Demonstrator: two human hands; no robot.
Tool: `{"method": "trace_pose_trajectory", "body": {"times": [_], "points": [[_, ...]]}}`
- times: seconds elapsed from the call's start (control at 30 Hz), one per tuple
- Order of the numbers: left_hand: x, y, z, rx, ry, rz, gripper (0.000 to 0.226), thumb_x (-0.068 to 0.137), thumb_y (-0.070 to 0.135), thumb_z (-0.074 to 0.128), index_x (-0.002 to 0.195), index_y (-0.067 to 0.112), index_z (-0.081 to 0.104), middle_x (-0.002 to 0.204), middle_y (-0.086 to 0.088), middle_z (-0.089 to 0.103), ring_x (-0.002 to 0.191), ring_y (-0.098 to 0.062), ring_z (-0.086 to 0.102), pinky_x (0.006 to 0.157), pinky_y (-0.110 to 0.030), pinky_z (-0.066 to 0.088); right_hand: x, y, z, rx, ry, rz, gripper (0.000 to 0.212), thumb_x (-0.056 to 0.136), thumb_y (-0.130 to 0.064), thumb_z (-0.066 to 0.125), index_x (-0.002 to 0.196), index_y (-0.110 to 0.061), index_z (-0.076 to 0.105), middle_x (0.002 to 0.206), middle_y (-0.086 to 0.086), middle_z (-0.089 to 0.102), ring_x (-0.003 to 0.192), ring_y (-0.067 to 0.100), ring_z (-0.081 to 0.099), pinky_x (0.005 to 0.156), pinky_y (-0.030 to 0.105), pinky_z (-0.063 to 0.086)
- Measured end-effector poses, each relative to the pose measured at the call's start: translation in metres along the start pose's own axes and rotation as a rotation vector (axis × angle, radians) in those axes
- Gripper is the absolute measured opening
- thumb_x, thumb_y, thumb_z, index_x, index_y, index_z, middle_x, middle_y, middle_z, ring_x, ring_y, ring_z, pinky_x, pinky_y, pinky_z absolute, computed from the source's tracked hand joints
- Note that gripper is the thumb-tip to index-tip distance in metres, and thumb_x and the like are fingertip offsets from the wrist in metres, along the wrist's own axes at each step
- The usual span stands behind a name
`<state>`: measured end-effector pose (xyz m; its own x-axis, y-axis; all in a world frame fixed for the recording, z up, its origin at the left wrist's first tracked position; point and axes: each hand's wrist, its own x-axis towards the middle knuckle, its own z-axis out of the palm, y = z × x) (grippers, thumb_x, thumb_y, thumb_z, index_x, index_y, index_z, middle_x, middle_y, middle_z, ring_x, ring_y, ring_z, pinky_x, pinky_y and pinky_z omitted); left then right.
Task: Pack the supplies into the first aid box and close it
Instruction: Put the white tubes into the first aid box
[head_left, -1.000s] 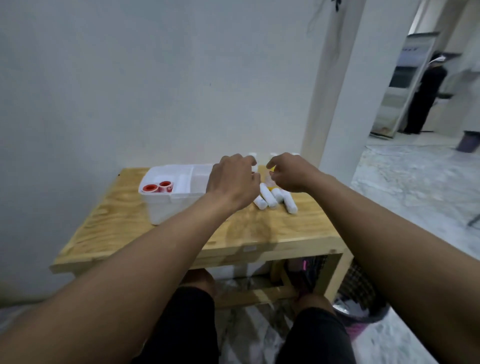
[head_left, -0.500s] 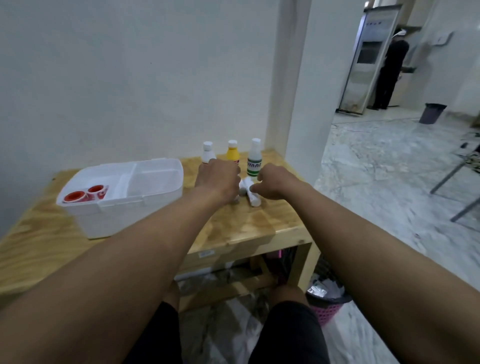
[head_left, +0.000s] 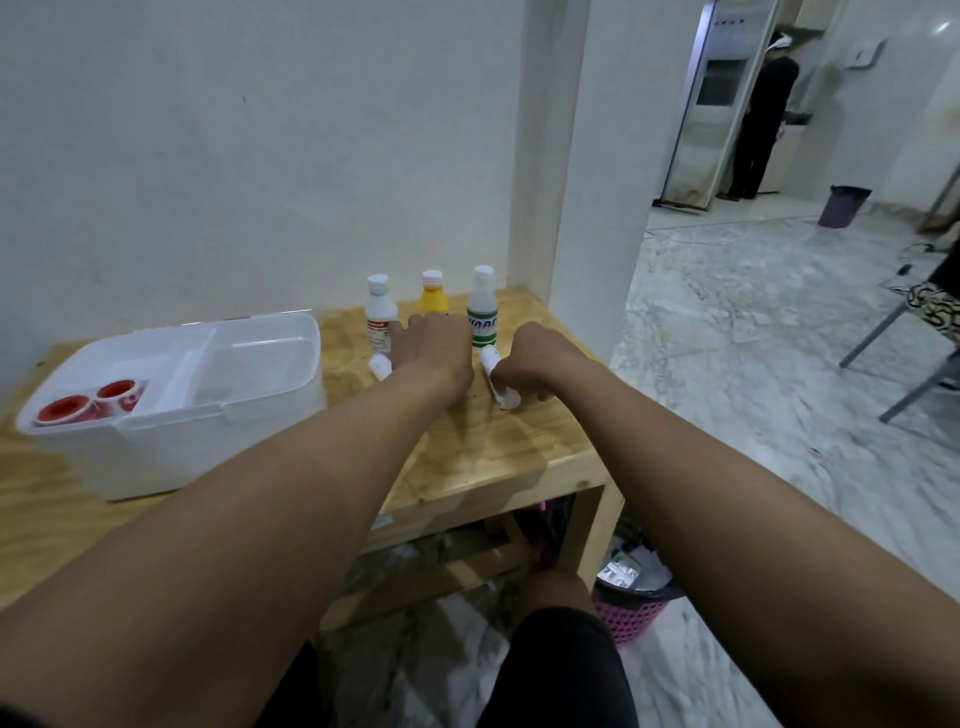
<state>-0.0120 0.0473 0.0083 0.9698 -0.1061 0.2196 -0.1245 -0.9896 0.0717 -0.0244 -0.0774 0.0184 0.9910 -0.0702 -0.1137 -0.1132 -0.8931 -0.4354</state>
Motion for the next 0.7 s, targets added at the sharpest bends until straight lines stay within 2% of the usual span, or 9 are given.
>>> {"method": "trace_pose_trajectory", "body": {"times": [0.13, 0.33, 0.47, 0.57, 0.7], "points": [[0.001, 0.009, 0.001, 0.017, -0.009, 0.004, 0.007, 0.091, 0.021, 0.061, 0.086, 0.020, 0.056, 0.087, -0.003, 0.054, 0.087, -0.026, 0.044, 0.085, -0.041, 0.030, -0.001, 0.007, -0.006, 0.030, -0.033, 0.040, 0.018, 0.077, -0.013, 0.069, 0.070, -0.006, 0.054, 0.074, 0.010, 0.064, 0.064, 0.025, 0.062, 0.069, 0.034, 0.059], [0.002, 0.015, 0.005, 0.019, 0.014, 0.022, 0.015, 0.093, 0.023, 0.063, 0.087, 0.017, 0.050, 0.072, 0.000, 0.046, 0.078, -0.027, 0.047, 0.076, -0.037, 0.031, -0.006, 0.016, -0.013, 0.056, -0.048, 0.079, 0.015, 0.076, -0.011, 0.066, 0.065, -0.005, 0.057, 0.062, 0.009, 0.060, 0.048, 0.022, 0.055, 0.049, 0.024, 0.049], [0.002, 0.016, 0.004, -0.054, 0.057, 0.044, 0.018, 0.094, 0.031, 0.063, 0.095, 0.015, 0.057, 0.096, -0.006, 0.065, 0.087, -0.030, 0.060, 0.074, -0.036, 0.038, -0.009, 0.022, -0.015, 0.082, -0.017, 0.079, 0.018, 0.077, -0.018, 0.063, 0.065, -0.004, 0.061, 0.063, 0.008, 0.063, 0.057, 0.023, 0.061, 0.059, 0.028, 0.056], [0.003, 0.013, -0.002, -0.207, 0.098, 0.022, 0.026, 0.092, 0.038, 0.065, 0.106, 0.016, 0.065, 0.101, -0.005, 0.069, 0.094, -0.030, 0.065, 0.074, -0.035, 0.046, -0.014, 0.021, -0.023, 0.082, 0.034, 0.057, 0.030, 0.082, -0.029, 0.062, 0.065, -0.004, 0.064, 0.065, 0.006, 0.064, 0.065, 0.025, 0.065, 0.070, 0.033, 0.061], [0.002, 0.002, -0.026, -0.437, 0.153, -0.017, 0.026, 0.088, 0.038, 0.068, 0.104, 0.018, 0.071, 0.103, -0.002, 0.071, 0.099, -0.026, 0.067, 0.074, -0.032, 0.048, -0.025, 0.007, -0.039, 0.115, 0.082, 0.033, 0.024, 0.077, -0.017, 0.066, 0.059, -0.005, 0.055, 0.060, 0.006, 0.055, 0.059, 0.025, 0.057, 0.067, 0.034, 0.058]]}}
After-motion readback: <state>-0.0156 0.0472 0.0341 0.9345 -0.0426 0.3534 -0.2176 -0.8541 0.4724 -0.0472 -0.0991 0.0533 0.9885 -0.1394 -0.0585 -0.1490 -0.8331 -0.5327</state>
